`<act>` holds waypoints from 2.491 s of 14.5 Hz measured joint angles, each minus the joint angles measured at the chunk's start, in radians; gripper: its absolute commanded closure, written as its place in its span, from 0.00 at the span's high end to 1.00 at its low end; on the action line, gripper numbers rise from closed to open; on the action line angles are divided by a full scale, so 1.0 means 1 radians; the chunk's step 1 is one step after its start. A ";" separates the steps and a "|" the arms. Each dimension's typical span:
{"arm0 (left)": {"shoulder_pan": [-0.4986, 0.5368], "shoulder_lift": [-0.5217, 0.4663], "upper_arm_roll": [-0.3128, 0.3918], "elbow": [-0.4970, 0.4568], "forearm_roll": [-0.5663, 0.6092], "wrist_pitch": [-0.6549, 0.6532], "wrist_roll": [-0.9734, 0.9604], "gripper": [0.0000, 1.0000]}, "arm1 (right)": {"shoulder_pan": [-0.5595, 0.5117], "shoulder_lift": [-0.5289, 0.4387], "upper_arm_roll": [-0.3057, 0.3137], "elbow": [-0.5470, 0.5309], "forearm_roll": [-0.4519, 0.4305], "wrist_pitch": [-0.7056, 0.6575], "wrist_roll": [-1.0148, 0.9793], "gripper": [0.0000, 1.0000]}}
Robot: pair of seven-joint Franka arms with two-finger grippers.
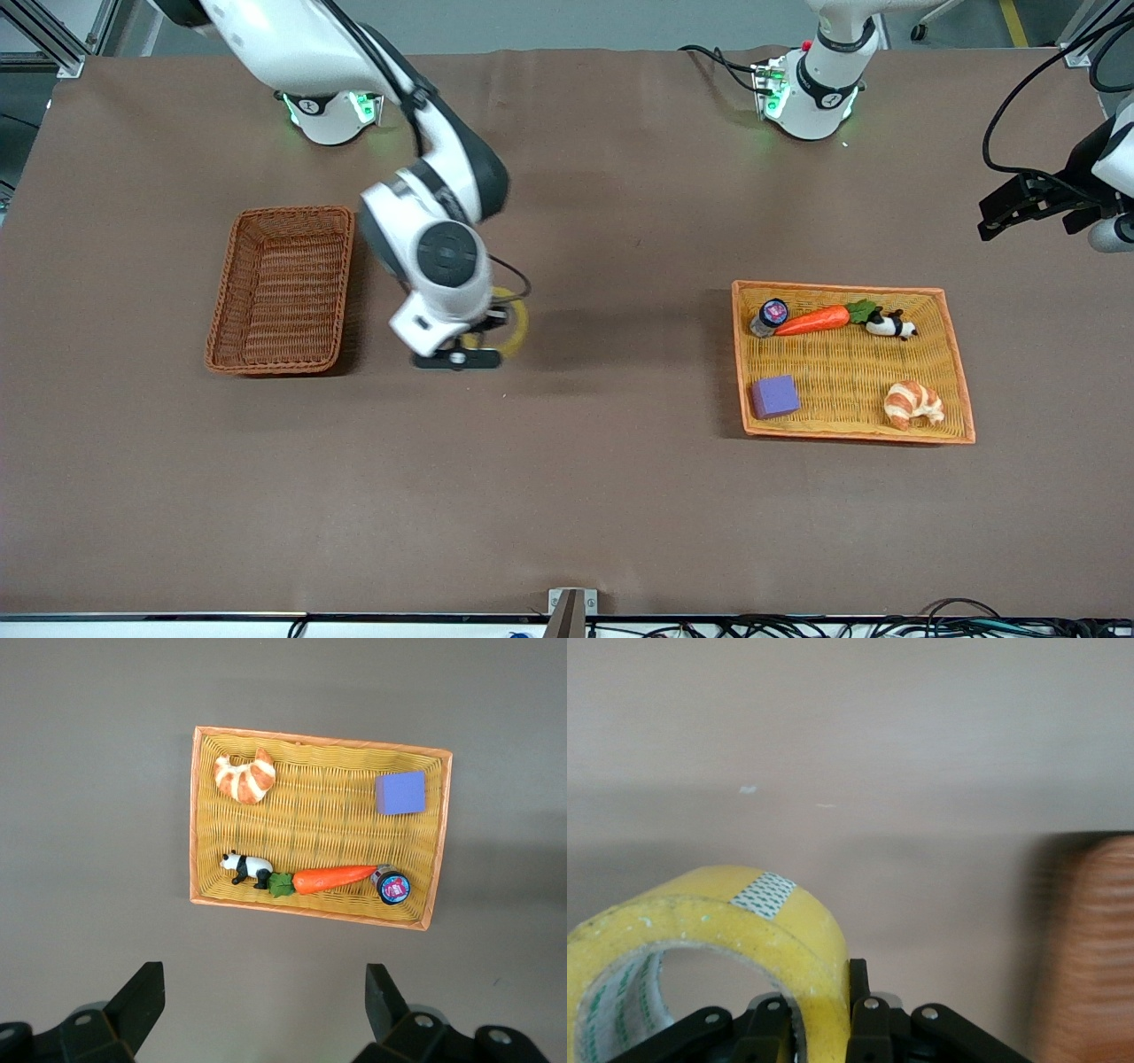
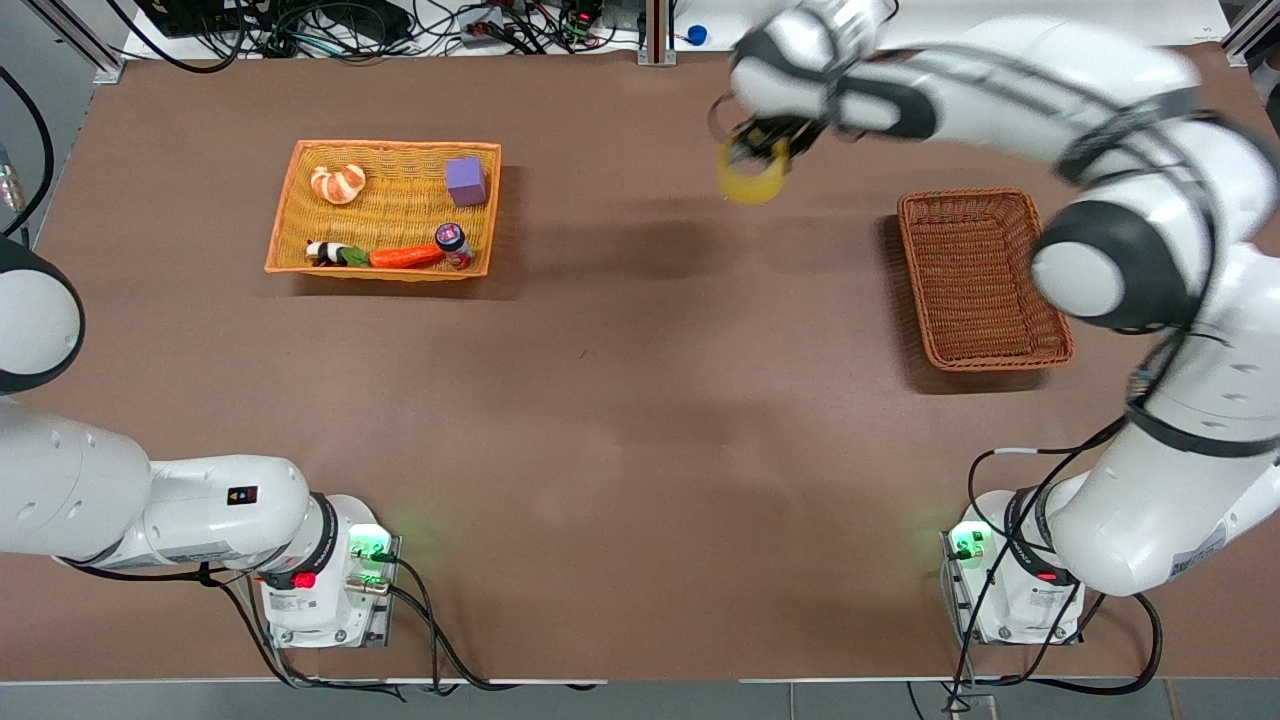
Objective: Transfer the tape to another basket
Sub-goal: 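Lift the tape roll with the right gripper and carry it over the basket, then lower the tape into the brown basket and open the right gripper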
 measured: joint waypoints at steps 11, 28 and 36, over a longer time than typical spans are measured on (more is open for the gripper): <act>-0.001 0.000 0.000 0.001 0.000 0.002 0.000 1.00 | -0.148 -0.326 -0.410 -0.478 0.005 0.175 -0.780 0.00; 0.000 0.000 0.000 0.001 0.000 0.002 0.000 1.00 | -0.142 -0.312 -0.489 -1.087 0.005 0.941 -0.874 0.94; 0.000 0.004 0.000 -0.003 0.000 0.014 0.000 1.00 | -0.134 -0.439 -0.486 -0.857 0.006 0.572 -0.852 1.00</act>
